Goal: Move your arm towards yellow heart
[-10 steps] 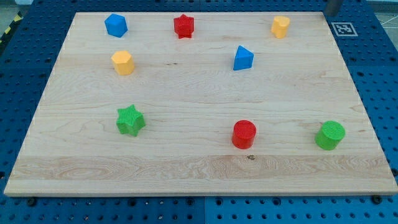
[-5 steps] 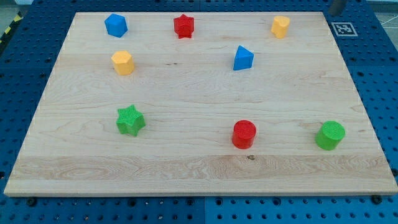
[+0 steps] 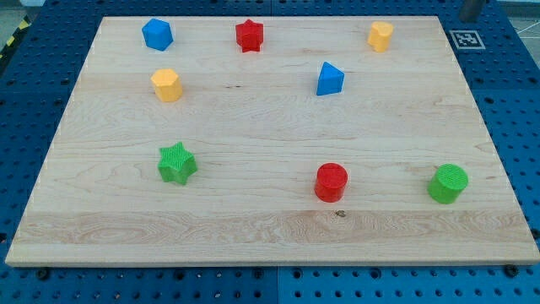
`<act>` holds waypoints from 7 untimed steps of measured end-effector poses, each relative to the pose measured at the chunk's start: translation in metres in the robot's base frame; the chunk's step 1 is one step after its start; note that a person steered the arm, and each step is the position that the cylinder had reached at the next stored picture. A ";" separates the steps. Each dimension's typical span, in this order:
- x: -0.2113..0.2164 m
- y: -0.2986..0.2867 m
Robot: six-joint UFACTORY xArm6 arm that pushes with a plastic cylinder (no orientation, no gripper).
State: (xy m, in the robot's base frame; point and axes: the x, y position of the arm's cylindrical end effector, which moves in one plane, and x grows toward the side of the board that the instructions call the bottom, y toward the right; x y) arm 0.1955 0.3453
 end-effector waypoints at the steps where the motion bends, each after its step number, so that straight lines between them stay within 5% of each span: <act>1: 0.000 0.000; 3: 0.088 -0.023; 7: 0.093 -0.021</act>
